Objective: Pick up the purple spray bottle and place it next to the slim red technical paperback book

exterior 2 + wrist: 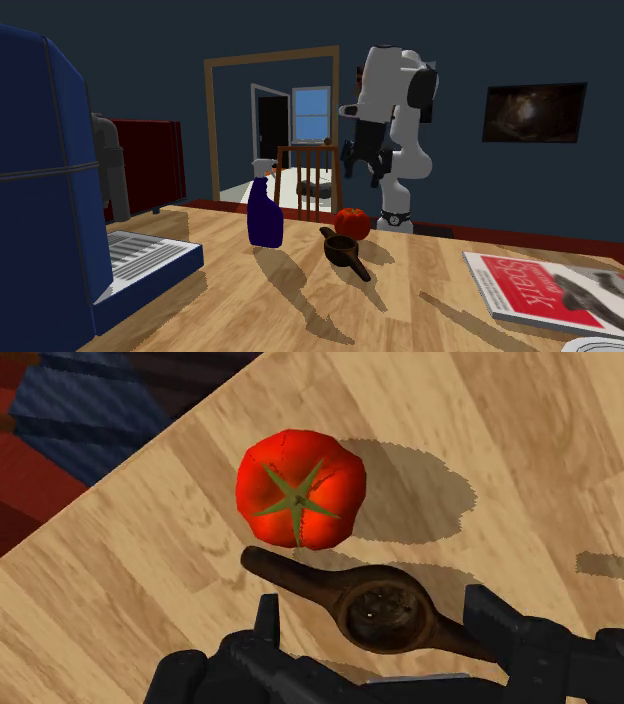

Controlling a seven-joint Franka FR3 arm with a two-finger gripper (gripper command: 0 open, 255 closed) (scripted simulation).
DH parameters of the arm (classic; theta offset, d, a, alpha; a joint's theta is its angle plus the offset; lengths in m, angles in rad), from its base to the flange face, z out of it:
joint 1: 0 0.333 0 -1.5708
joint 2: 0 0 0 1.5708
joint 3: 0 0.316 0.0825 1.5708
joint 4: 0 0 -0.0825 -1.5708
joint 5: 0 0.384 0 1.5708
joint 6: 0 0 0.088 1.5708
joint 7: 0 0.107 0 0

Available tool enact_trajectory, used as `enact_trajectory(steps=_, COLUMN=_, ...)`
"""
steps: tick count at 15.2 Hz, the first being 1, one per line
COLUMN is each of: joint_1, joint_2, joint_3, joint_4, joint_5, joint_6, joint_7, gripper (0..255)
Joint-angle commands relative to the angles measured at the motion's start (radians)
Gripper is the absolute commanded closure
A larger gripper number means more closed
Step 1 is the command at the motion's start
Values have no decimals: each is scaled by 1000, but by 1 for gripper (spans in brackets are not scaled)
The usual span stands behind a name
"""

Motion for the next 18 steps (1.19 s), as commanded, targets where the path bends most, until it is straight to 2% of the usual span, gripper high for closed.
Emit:
enact_trajectory(steps=1, joint_1=-29, joint_2=55, joint_3=6, joint_4=18, joint_5=-32, joint_6=56, joint_7=76, gripper=0)
enact_trajectory(steps=7, joint_1=-112, joint_2=200, joint_3=0, joint_4=95, joint_5=-142, joint_6=169, joint_7=288, gripper=0)
enact_trajectory(steps=14, joint_1=-187, joint_2=349, joint_3=-37, joint_4=205, joint_5=-275, joint_6=251, joint_7=534, gripper=0)
enact_trajectory(steps=18, joint_1=-195, joint_2=380, joint_3=-47, joint_4=200, joint_5=-295, joint_6=290, joint_7=557, gripper=0)
